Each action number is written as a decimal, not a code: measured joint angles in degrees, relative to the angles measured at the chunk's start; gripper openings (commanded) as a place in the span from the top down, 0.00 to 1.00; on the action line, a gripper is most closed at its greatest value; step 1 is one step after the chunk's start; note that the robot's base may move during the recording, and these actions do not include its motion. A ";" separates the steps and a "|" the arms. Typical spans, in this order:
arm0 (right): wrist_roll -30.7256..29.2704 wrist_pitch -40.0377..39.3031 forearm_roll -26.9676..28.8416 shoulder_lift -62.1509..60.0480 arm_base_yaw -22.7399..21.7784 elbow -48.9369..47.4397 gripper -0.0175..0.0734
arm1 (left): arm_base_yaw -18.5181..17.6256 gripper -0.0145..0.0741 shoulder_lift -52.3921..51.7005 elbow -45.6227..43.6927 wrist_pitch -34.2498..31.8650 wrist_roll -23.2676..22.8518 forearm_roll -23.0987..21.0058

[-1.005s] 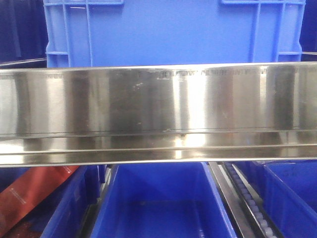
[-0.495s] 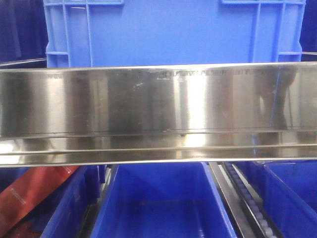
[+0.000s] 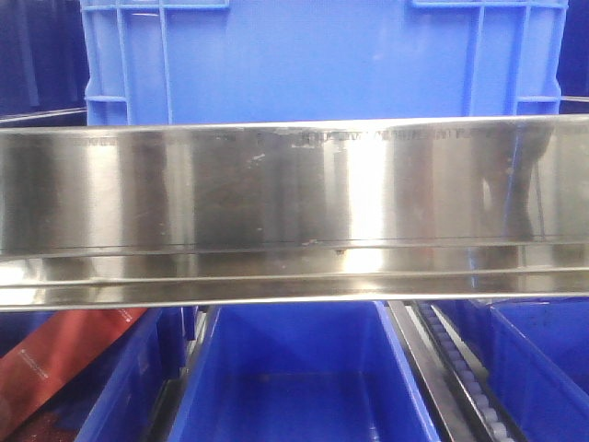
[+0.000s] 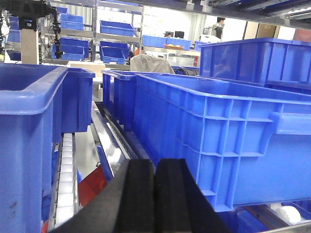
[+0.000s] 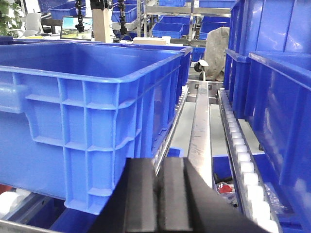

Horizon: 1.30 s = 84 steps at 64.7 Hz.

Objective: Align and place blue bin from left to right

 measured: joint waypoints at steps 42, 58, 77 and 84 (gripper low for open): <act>0.00 -0.09 0.00 0.00 0.00 0.00 0.99 | 14.86 0.96 -4.27 16.63 -11.65 0.00 2.33; 0.00 -0.24 0.00 0.00 0.00 0.00 0.99 | 16.21 0.96 -4.49 23.33 -15.22 0.00 2.33; 0.00 -0.29 0.00 0.00 0.00 0.00 0.99 | 16.21 0.96 -4.53 23.41 -15.14 0.00 2.33; 0.00 -0.29 0.00 0.00 0.00 0.00 0.99 | 16.21 0.96 -4.53 23.41 -15.14 0.00 2.33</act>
